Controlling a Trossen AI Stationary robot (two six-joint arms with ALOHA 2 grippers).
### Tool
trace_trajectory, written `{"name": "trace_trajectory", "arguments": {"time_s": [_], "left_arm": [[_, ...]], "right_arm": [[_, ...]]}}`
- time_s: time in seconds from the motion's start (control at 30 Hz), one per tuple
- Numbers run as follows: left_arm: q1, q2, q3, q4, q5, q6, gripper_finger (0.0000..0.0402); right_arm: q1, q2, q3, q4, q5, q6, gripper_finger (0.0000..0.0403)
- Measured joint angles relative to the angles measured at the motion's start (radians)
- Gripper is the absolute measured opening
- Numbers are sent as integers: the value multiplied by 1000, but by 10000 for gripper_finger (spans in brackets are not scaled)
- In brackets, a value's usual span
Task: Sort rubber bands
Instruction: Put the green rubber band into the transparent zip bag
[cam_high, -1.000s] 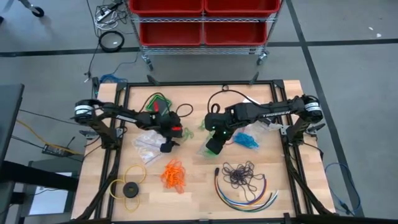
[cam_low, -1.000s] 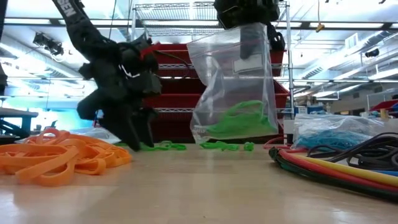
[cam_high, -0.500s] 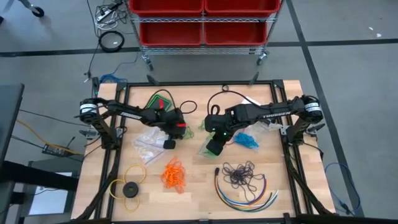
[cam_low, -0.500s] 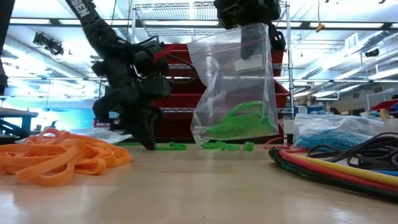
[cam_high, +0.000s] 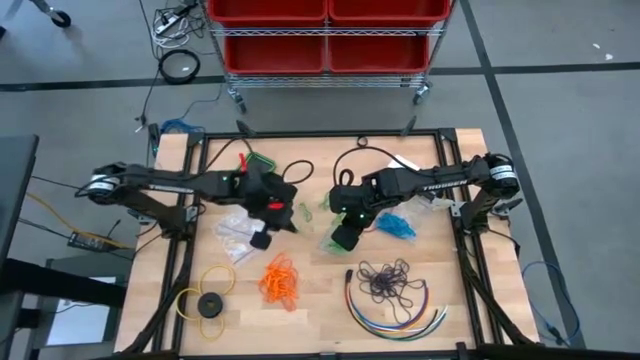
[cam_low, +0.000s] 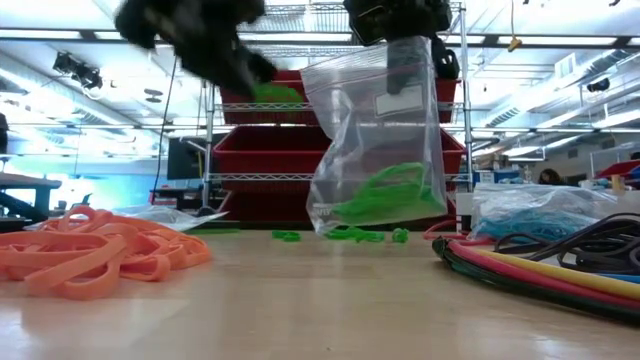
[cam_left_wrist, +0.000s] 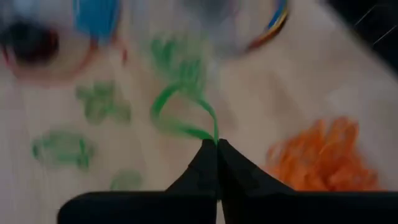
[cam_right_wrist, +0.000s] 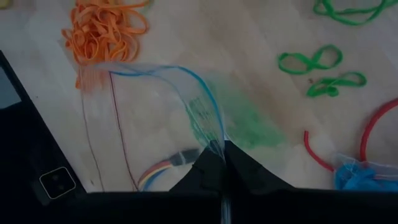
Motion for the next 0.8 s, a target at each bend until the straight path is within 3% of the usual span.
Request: {"name": "trace_trajectory", "arguments": {"time_s": [0.23,0.4,0.8], "left_arm": [[-114,32,83,97,-17,-2,2],[-165,80,140,143,-128,31,2],[-168,234,241,131,-183,43,4]], "right_arm": [[-6,0,0,4,0,6,0],[-6,0,0,8,-5,10,0],[-7,0,0,29,-3,5,0]]}}
